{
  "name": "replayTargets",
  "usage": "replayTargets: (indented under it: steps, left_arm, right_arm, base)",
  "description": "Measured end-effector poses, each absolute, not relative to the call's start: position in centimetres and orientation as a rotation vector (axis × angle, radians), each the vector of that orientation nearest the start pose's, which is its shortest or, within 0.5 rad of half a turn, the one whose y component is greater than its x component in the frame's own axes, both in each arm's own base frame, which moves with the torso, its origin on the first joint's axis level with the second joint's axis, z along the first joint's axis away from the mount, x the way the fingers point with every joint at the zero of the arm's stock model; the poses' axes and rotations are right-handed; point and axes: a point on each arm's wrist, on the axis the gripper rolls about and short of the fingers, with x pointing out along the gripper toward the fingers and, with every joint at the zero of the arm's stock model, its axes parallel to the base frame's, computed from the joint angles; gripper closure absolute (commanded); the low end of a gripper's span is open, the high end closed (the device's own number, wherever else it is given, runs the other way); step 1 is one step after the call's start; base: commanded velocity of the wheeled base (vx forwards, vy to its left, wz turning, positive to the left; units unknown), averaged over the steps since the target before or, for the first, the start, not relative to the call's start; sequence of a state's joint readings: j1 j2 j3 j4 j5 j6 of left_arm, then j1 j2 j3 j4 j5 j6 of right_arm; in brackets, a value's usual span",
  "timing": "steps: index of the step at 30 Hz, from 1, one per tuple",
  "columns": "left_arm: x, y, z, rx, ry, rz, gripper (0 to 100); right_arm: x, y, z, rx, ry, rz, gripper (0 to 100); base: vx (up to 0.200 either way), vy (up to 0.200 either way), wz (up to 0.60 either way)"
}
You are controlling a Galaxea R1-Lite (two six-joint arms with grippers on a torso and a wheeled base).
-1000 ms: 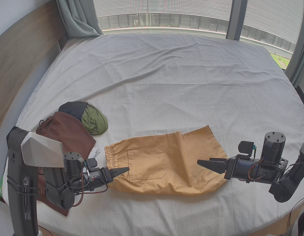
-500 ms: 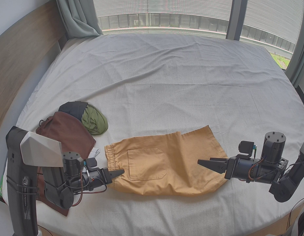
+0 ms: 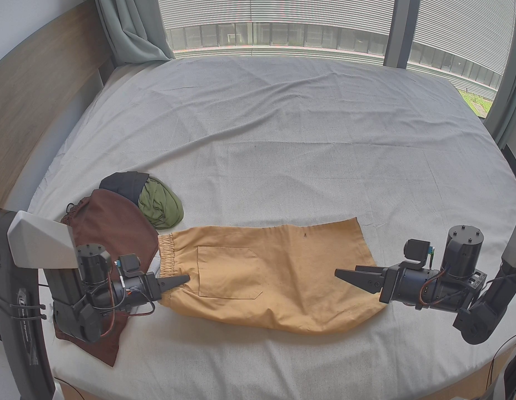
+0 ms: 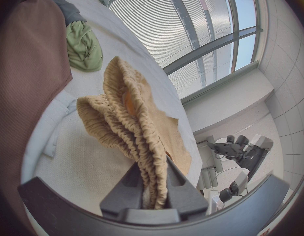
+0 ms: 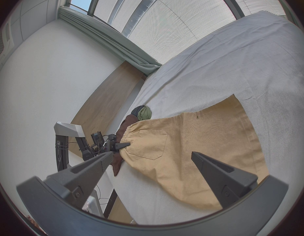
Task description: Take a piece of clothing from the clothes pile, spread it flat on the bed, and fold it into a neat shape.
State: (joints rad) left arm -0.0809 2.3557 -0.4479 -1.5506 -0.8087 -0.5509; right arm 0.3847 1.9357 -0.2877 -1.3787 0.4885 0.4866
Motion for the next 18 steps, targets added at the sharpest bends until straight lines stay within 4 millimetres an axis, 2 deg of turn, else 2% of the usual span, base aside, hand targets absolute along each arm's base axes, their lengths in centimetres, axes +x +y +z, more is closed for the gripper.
replayTargets:
  steps: [8, 18]
  left_arm:
    - [30.7, -1.4, 0.9, -0.652, 0.531, -0.791, 100]
    - [29.9, -0.1, 2.0, -0.659, 0.516, -0.824, 100]
  right_arm:
    - [24.3, 11.0, 6.8, 0.465, 0.488, 0.779, 0]
    - [24.2, 11.0, 6.4, 0.465, 0.502, 0.777, 0]
  base:
    - [0.0, 0.0, 0.0]
    - [0.0, 0.0, 0.0]
